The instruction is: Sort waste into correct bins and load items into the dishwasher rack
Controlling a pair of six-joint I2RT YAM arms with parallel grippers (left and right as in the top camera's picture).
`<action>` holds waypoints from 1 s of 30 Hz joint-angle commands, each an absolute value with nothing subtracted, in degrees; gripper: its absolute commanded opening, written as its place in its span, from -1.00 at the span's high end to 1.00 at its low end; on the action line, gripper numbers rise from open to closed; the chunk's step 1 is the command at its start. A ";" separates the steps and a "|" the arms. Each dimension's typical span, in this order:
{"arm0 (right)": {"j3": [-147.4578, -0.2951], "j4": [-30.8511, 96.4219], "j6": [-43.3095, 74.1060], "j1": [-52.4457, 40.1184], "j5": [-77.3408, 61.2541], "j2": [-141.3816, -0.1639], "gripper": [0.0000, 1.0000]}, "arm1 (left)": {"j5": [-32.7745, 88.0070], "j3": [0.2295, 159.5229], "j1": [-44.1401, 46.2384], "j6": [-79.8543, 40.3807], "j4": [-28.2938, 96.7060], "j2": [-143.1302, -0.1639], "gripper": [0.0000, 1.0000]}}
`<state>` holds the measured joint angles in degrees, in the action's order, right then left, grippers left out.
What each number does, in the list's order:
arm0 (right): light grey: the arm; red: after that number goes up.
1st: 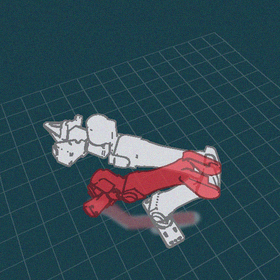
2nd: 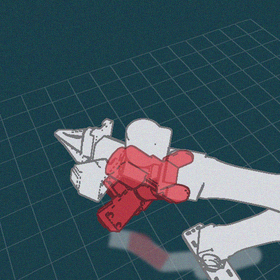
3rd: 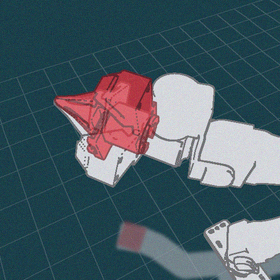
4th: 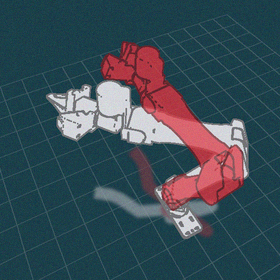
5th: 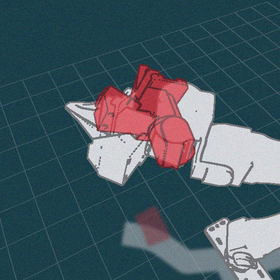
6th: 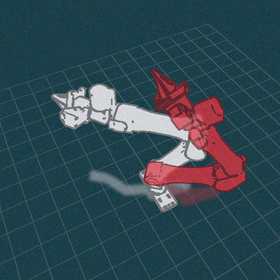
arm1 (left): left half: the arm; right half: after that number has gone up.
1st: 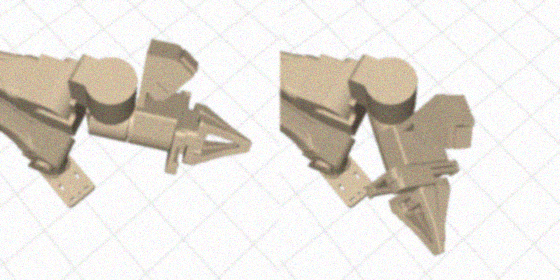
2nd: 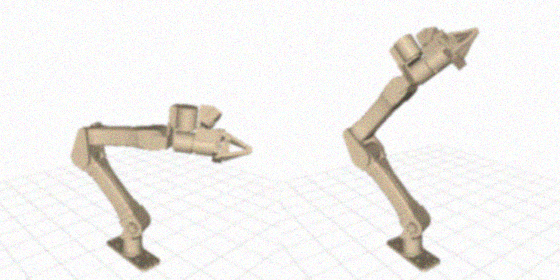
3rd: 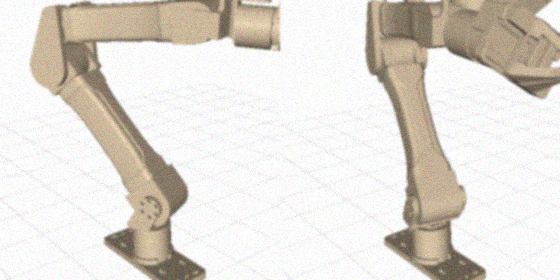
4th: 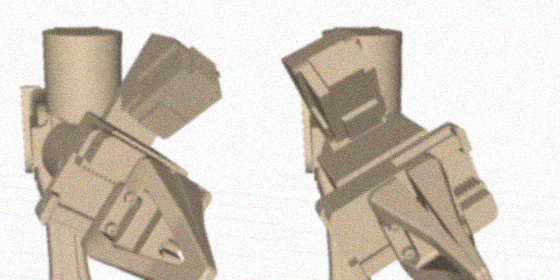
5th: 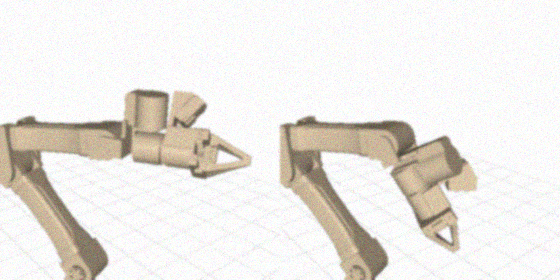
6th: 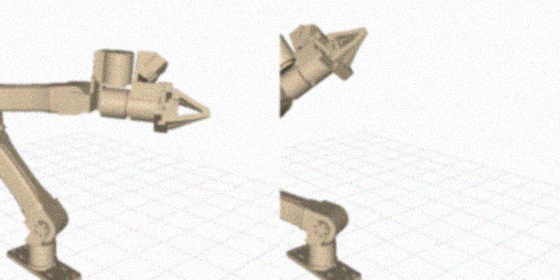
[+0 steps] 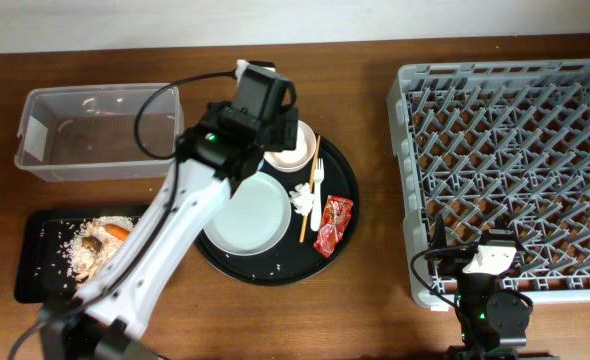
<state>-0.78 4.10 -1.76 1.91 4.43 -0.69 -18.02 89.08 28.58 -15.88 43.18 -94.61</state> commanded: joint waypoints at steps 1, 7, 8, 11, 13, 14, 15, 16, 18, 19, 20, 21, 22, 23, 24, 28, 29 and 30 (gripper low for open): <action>-0.32 4.27 -1.91 2.28 4.51 -0.36 -0.97 | -16.47 89.73 28.60 -17.41 50.61 -93.19 -0.98; -0.32 4.27 -1.91 2.28 4.49 -0.36 -0.97 | 8.21 84.40 30.79 -17.32 55.92 -93.32 -0.98; -0.32 4.27 -1.91 2.28 4.49 -0.36 -0.97 | 8.14 83.00 31.75 -17.34 55.35 -93.32 -0.99; -0.32 4.27 -1.91 2.28 4.49 -0.36 -0.97 | 8.10 78.32 34.96 -17.56 50.22 -94.24 -0.85; -0.32 4.27 -1.91 2.28 4.51 -0.36 -0.97 | 5.72 76.05 36.60 -17.56 46.13 -95.83 -0.84; -0.32 4.27 -1.91 2.28 4.49 -0.36 -0.97 | 2.98 75.29 37.15 -17.54 44.51 -96.75 -0.84; -0.32 4.27 -1.91 2.28 4.49 -0.36 -0.97 | -0.16 74.87 37.76 -17.52 43.16 -98.10 -0.84; -0.32 4.27 -1.91 2.28 4.49 -0.36 -0.97 | -1.56 74.87 38.09 -17.41 42.28 -99.59 -0.82; -0.32 4.27 -1.91 2.28 4.51 -0.36 -0.97 | -1.30 74.87 38.11 -17.12 41.76 -101.62 -0.59; -0.32 4.27 -1.91 2.28 4.49 -0.36 -0.97 | -1.28 74.87 38.11 -17.17 41.78 -102.61 -0.59; -0.32 4.27 -1.91 2.28 4.51 -0.36 -0.97 | -1.30 74.87 38.11 -17.34 41.74 -103.46 -0.60; -0.32 4.27 -1.91 2.28 4.51 -0.36 -0.97 | -1.32 74.87 38.11 -17.32 41.54 -104.31 -0.60; -0.32 4.27 -1.91 2.28 4.49 -0.36 -0.97 | -1.32 74.87 38.11 -17.32 41.12 -104.97 -0.60; -0.32 4.27 -1.91 2.28 4.51 -0.36 -0.97 | -1.32 74.87 38.11 -17.30 40.42 -105.97 -0.60; -0.32 4.27 -1.91 2.28 4.49 -0.36 -0.97 | -1.32 74.87 38.11 -17.26 39.72 -106.85 -0.60; -0.32 4.27 -1.91 2.28 4.49 -0.36 -0.97 | -1.96 74.87 38.11 -17.12 37.93 -108.81 -0.60; -0.32 4.27 -1.91 2.28 4.49 -0.36 -0.98 | -2.74 74.87 38.11 -17.15 37.74 -109.21 -0.58; -0.32 4.27 -1.91 2.28 4.51 -0.36 -0.97 | -3.60 74.87 38.11 -17.15 37.65 -109.65 -0.58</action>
